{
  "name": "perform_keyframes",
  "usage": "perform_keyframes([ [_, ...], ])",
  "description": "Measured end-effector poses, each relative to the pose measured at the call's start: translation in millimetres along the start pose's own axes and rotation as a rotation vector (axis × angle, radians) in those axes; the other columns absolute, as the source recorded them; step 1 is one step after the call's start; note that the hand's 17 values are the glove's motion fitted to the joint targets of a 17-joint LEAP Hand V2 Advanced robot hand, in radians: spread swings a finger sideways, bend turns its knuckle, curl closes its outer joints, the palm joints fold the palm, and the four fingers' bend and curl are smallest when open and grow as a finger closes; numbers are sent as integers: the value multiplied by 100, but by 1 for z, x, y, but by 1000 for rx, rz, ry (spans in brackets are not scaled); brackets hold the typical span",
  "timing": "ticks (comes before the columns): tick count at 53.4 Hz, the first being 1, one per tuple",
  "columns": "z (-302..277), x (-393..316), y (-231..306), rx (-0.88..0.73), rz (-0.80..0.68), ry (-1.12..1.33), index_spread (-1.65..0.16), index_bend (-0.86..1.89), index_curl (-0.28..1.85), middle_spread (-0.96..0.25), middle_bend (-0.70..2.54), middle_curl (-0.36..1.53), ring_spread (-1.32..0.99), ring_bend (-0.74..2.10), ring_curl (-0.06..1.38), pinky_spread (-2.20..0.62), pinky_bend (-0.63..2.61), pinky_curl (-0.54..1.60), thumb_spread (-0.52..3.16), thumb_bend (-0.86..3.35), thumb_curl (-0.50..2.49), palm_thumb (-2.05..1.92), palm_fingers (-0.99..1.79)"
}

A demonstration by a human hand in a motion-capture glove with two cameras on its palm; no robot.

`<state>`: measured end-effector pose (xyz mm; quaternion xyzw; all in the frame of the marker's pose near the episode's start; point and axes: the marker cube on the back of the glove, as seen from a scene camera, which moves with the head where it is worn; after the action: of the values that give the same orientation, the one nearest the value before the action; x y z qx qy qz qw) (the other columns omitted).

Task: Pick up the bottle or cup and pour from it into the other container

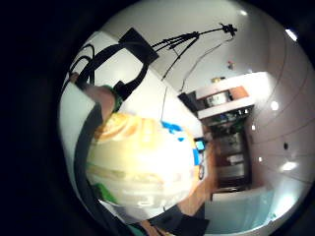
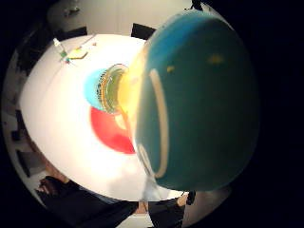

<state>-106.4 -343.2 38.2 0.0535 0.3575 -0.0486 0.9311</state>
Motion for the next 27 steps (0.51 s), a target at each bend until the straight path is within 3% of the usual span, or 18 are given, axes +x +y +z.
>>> perform_keyframes([
  [12,7,-32,0,-18,-64,127,-32,12,29,-29,45,44,-25,59,40,-6,33,37,64,-3,50,96,118],
  [27,7,-28,4,-21,-43,61,-32,11,28,-29,45,44,-25,59,40,-6,31,37,64,-3,51,96,118],
])
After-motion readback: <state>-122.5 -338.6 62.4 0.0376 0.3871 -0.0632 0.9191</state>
